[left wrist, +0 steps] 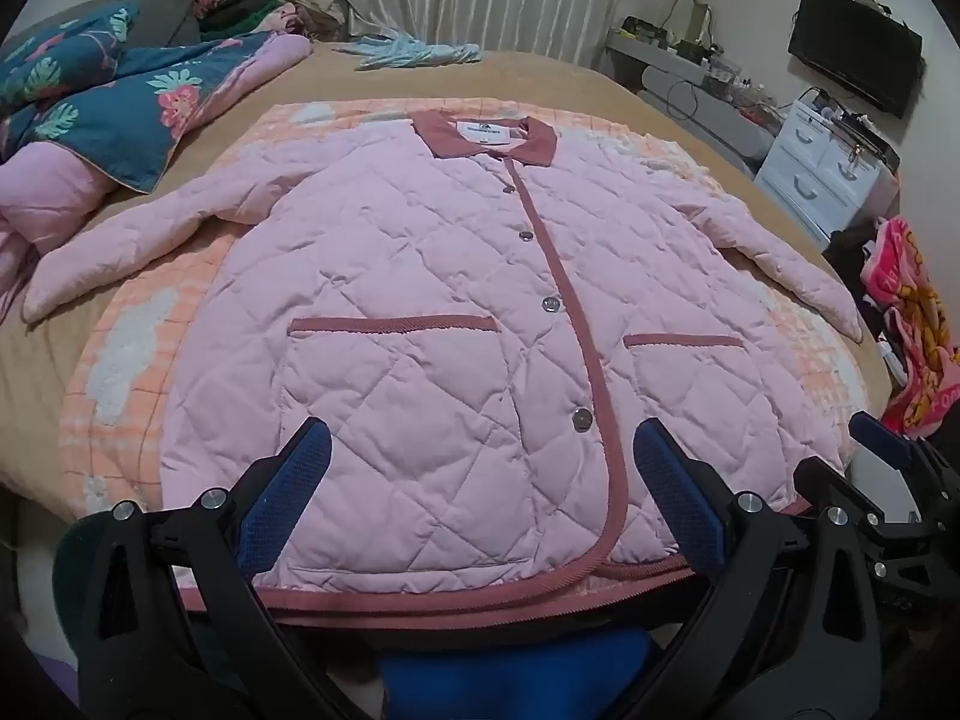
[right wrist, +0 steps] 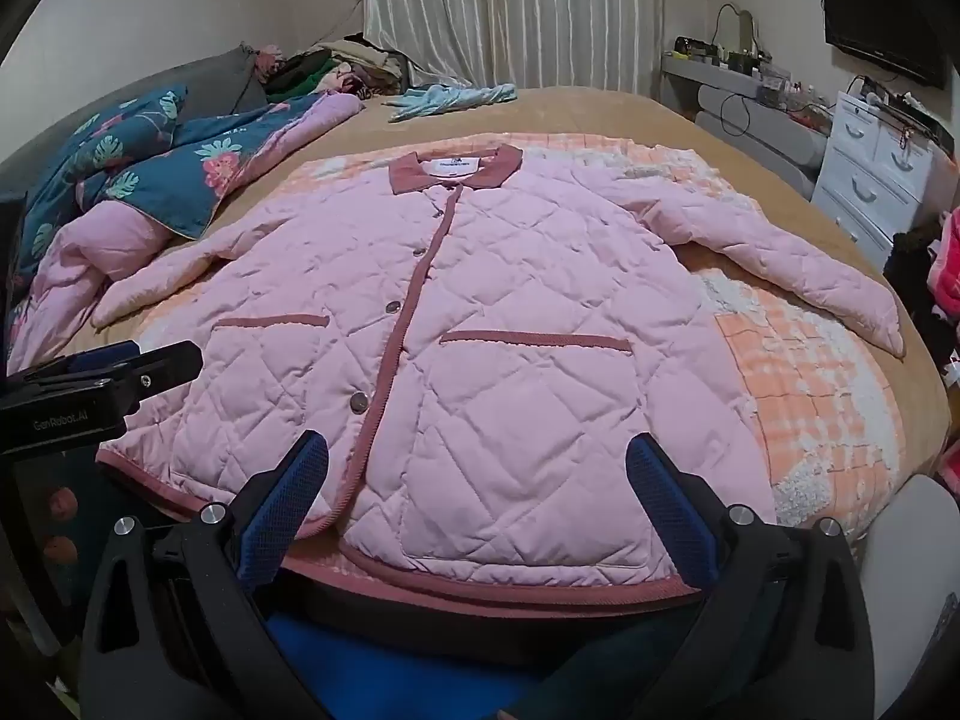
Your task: Fold large clothes
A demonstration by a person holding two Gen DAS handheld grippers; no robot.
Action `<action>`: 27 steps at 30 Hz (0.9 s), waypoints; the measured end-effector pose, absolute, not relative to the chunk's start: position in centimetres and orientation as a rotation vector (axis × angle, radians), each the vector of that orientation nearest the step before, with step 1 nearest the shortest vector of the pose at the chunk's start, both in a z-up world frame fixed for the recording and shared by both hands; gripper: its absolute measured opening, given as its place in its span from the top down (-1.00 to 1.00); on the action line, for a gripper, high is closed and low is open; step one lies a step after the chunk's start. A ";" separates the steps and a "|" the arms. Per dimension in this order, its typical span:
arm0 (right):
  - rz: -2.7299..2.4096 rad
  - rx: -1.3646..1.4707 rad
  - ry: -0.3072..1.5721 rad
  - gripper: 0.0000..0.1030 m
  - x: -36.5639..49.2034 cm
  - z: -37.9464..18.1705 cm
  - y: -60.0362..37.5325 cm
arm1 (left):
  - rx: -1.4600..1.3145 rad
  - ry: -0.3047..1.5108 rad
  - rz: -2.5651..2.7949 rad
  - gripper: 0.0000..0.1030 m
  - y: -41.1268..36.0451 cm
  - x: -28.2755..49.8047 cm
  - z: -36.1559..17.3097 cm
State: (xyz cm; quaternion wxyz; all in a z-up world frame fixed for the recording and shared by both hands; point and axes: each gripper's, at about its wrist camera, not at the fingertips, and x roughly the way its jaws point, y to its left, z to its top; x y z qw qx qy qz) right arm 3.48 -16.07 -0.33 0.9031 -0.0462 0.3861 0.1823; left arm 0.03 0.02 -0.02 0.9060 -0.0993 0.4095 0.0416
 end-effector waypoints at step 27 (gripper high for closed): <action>0.378 -0.084 0.781 -0.92 3.3 0.4 -16.0 | -0.201 0.830 0.088 -0.84 0.2 -0.2 0.9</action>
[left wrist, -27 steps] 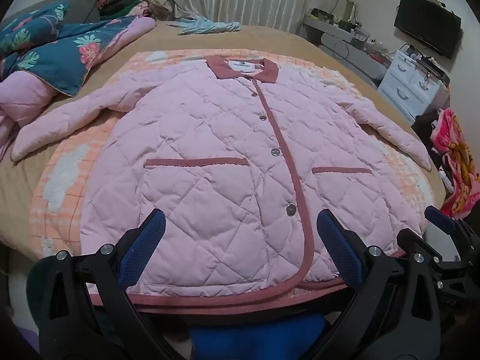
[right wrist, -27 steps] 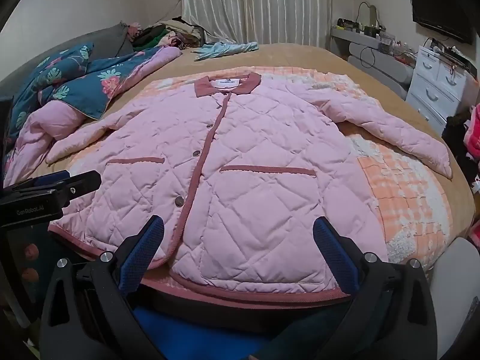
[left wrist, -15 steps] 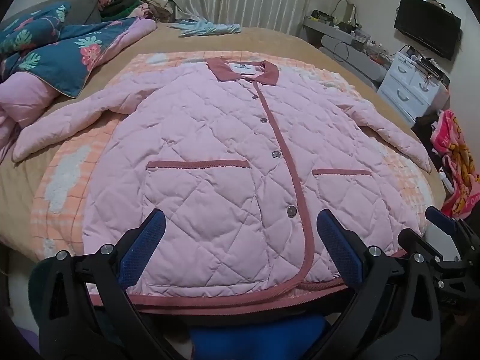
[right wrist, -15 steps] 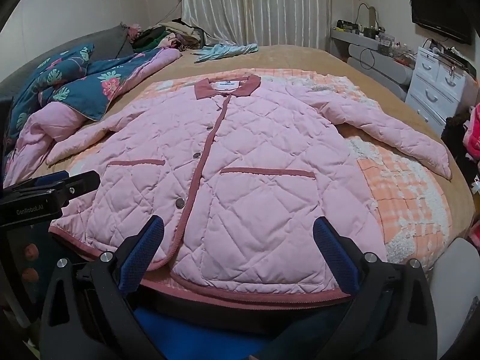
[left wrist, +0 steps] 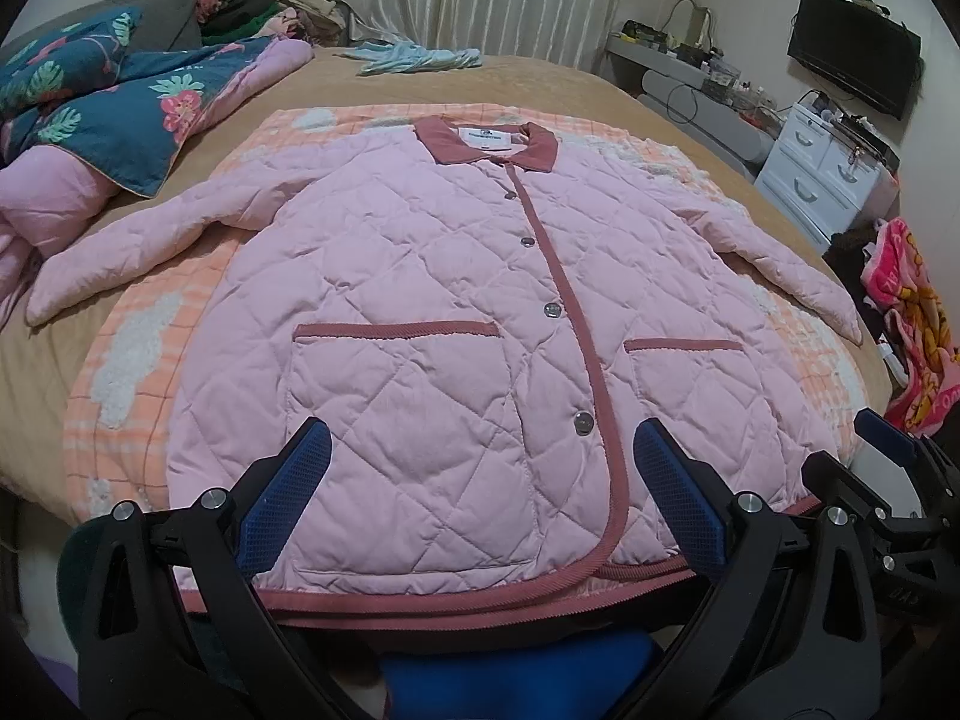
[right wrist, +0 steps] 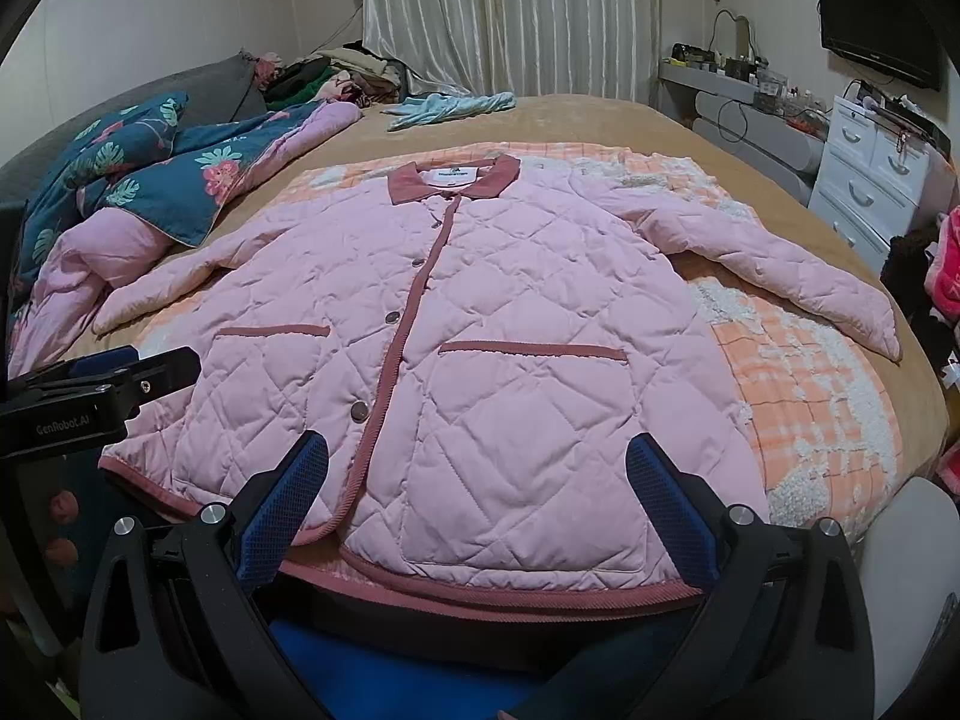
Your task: Fold large clothes
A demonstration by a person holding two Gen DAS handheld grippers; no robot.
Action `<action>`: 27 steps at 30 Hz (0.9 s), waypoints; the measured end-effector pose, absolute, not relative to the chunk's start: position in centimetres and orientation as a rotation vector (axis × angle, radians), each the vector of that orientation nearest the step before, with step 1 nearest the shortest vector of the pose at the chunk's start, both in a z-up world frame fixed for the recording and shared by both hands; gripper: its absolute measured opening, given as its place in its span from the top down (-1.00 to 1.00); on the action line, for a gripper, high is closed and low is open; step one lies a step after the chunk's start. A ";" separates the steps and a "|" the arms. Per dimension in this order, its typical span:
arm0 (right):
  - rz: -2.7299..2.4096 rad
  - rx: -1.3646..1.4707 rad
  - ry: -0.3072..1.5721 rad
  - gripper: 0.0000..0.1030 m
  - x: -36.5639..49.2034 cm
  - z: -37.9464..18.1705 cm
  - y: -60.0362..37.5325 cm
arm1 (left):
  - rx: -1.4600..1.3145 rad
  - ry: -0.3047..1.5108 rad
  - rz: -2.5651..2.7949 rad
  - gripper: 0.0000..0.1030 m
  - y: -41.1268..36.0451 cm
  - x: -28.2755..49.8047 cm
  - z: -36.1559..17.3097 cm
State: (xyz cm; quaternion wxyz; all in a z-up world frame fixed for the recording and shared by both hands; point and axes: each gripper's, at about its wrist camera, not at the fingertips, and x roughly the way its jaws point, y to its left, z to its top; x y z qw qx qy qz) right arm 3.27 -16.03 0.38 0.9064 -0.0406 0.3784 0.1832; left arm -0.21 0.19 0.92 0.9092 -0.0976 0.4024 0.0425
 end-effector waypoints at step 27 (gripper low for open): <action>0.383 -0.075 0.772 -0.92 3.1 0.6 -16.0 | -0.200 0.828 0.090 -0.84 0.3 -0.2 1.1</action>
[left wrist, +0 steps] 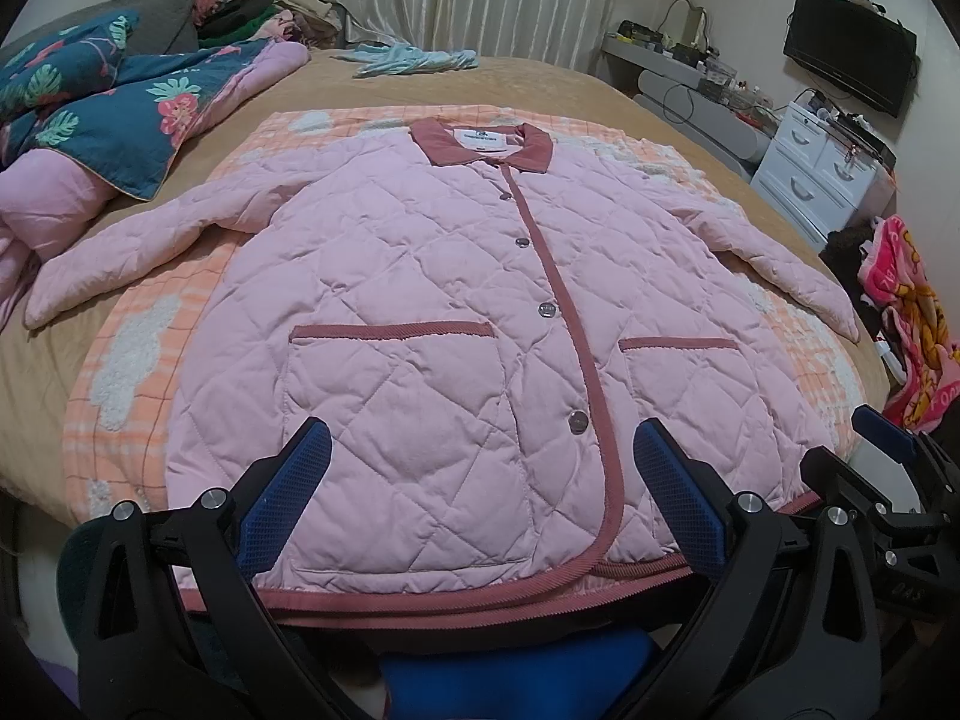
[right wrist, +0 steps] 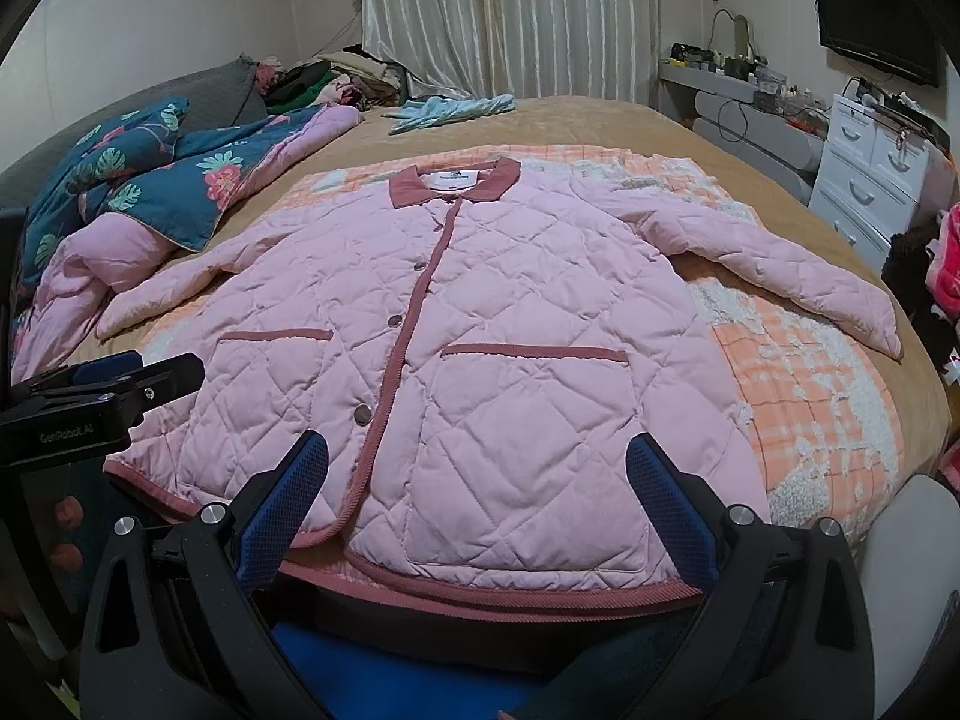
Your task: Fold large clothes
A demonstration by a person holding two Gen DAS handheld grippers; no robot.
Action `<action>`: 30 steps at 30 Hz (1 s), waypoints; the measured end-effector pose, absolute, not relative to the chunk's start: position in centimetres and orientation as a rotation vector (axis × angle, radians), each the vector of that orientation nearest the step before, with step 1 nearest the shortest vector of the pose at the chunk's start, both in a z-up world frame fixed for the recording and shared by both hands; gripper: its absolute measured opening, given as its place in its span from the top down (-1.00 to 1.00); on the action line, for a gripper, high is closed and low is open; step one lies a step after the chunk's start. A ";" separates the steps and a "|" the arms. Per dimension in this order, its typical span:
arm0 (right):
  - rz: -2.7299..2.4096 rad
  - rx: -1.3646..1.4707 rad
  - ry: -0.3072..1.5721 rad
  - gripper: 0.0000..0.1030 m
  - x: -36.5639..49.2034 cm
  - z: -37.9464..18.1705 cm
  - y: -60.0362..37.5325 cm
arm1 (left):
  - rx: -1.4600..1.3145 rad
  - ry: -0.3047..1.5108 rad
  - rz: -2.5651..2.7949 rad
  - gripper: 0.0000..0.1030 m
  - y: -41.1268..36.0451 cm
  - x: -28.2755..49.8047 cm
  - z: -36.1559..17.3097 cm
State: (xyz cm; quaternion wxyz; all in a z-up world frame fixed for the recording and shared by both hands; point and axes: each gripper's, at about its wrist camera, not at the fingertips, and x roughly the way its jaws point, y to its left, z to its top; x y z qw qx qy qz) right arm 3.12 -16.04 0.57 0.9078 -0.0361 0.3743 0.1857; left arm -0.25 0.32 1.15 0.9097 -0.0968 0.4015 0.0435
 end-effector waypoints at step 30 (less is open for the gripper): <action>0.362 -0.083 0.789 -0.92 6.4 1.1 -15.9 | -0.199 0.850 0.087 -0.84 0.1 2.4 0.5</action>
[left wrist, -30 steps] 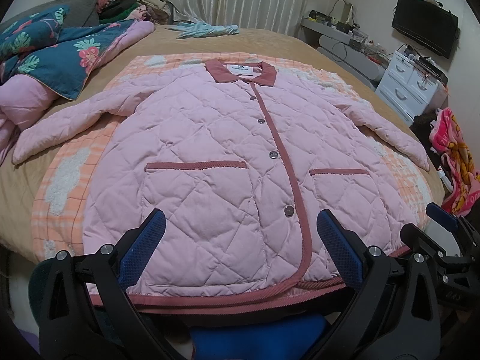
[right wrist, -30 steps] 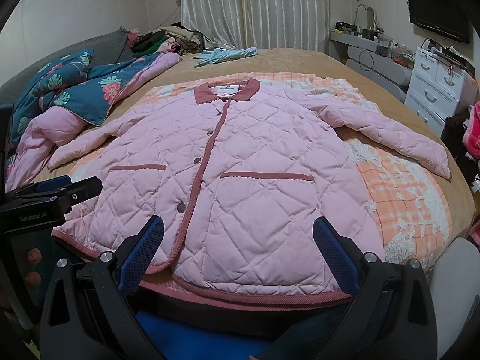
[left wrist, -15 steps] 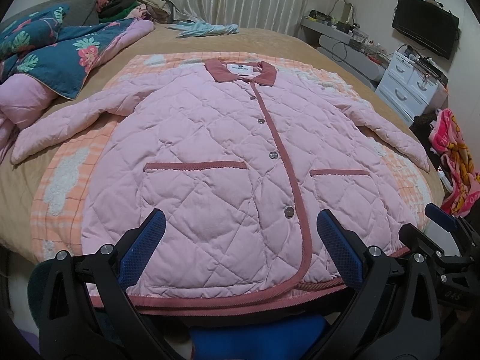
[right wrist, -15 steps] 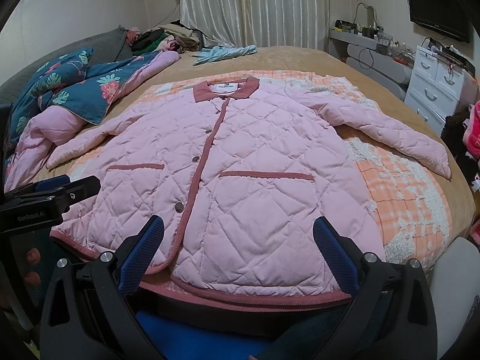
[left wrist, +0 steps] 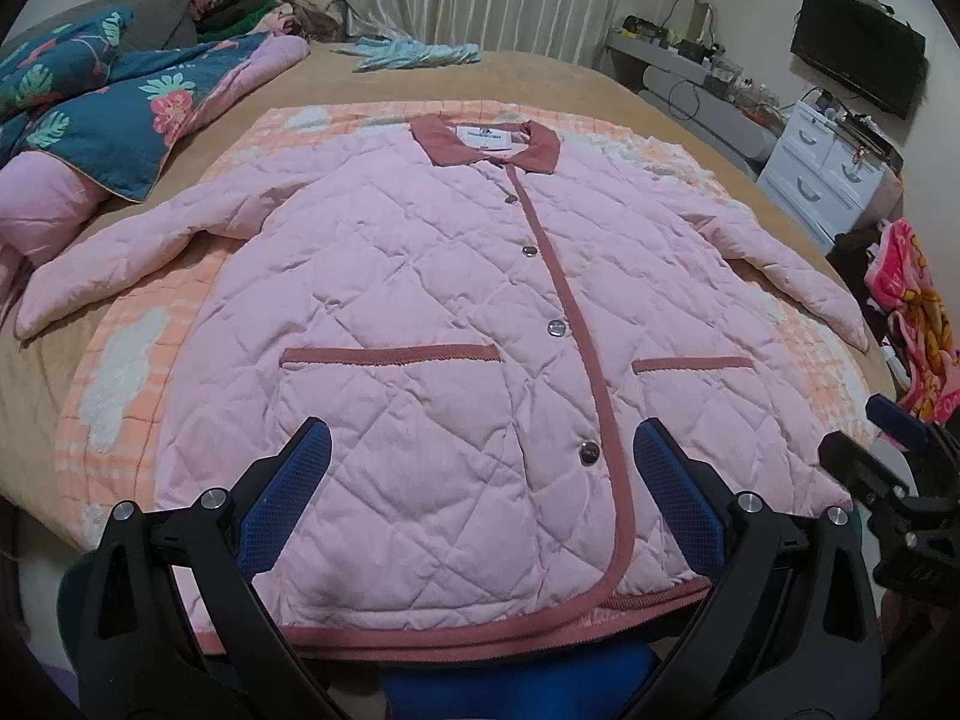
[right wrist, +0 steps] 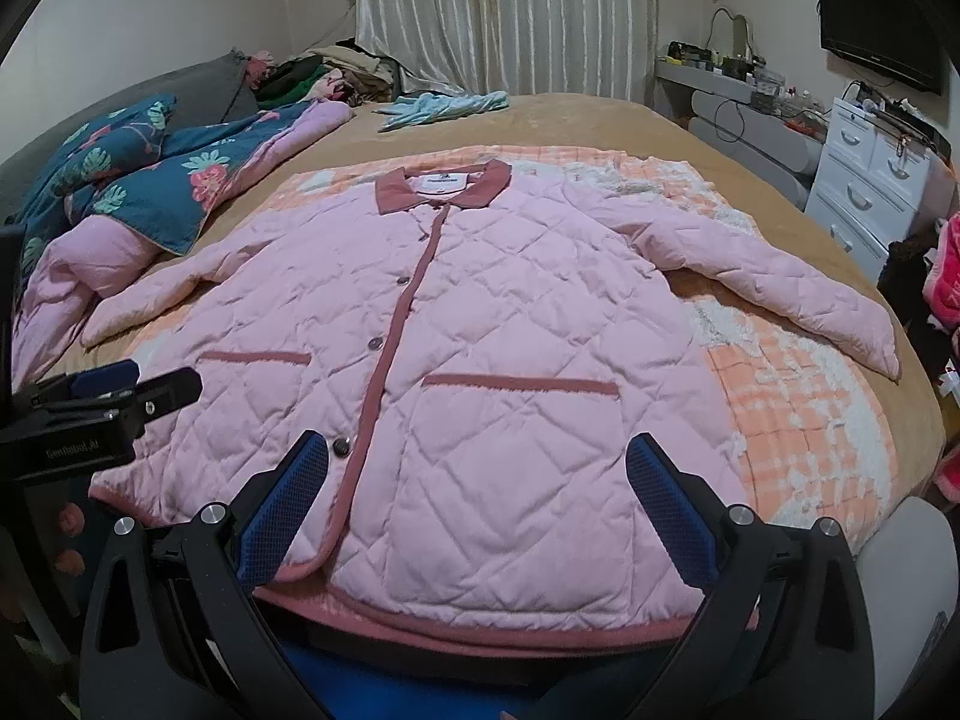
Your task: Fold large clothes
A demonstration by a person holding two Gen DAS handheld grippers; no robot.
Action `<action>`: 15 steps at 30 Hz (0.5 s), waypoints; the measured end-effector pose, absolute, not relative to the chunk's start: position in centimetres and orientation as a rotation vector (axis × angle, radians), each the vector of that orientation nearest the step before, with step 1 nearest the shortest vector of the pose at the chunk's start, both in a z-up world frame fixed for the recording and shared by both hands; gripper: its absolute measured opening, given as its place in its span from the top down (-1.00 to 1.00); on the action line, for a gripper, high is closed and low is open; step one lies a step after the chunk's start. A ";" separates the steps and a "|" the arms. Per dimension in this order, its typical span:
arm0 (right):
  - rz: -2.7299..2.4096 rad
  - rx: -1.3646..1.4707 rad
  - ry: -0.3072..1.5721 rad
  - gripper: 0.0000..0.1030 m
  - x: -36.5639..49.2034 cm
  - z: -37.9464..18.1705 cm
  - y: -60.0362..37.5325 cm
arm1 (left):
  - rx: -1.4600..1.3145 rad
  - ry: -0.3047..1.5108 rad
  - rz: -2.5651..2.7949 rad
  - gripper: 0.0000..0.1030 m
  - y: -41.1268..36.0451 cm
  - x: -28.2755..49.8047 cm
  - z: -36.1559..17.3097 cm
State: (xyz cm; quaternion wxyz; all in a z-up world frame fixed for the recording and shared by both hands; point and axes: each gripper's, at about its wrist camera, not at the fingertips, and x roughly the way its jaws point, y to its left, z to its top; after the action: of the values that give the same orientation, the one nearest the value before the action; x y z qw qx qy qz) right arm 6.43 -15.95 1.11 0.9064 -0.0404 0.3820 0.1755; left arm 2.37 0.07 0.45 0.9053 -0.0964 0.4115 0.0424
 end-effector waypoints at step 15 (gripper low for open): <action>0.339 -0.052 0.817 -0.92 12.8 2.0 -15.5 | -0.215 0.841 0.102 -0.84 1.7 7.9 1.6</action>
State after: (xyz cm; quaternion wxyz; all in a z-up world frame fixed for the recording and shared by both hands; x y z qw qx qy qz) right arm 12.76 -15.47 1.96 0.9034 -0.0252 0.3953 0.1641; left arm 7.90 1.68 1.55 0.9059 -0.1043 0.4074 0.0493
